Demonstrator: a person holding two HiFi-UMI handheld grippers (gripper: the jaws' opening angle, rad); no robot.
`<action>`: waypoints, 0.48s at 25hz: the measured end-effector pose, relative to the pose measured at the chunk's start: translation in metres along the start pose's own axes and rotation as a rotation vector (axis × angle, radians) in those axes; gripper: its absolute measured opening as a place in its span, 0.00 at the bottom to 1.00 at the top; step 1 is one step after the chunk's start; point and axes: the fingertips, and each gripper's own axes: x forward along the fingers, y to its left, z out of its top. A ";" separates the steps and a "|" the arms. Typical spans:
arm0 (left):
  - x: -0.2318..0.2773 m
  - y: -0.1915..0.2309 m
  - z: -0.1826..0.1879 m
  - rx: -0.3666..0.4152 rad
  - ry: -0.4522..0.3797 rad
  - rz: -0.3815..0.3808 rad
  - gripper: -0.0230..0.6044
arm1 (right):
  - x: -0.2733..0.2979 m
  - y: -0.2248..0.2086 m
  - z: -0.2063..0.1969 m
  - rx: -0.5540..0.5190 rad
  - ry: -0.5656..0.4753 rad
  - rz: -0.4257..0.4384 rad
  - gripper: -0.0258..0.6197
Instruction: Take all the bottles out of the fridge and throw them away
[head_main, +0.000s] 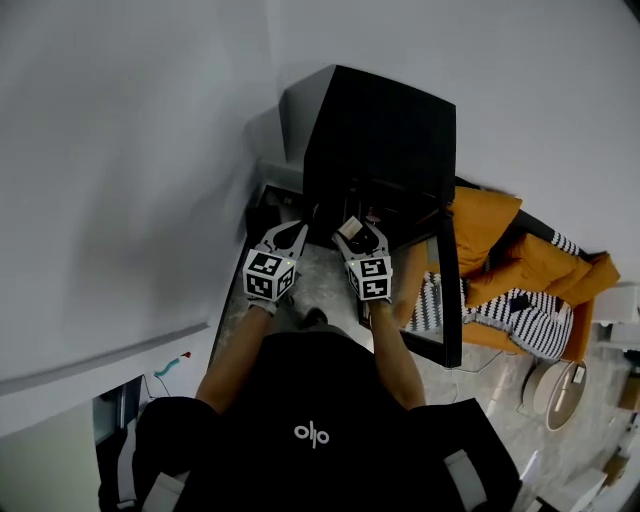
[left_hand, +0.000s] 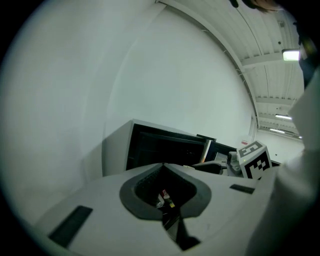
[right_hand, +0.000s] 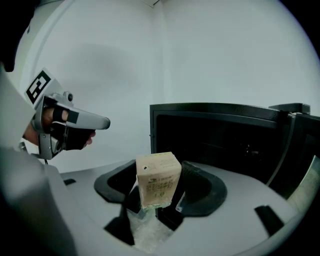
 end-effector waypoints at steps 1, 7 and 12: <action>-0.004 -0.003 -0.001 -0.001 -0.004 0.007 0.04 | -0.005 0.001 0.000 -0.004 -0.004 0.005 0.49; -0.033 -0.012 -0.009 -0.003 -0.009 0.059 0.04 | -0.030 0.007 -0.001 0.001 -0.025 0.024 0.49; -0.059 -0.006 -0.017 -0.002 0.012 0.109 0.04 | -0.042 0.020 -0.002 0.016 -0.047 0.044 0.49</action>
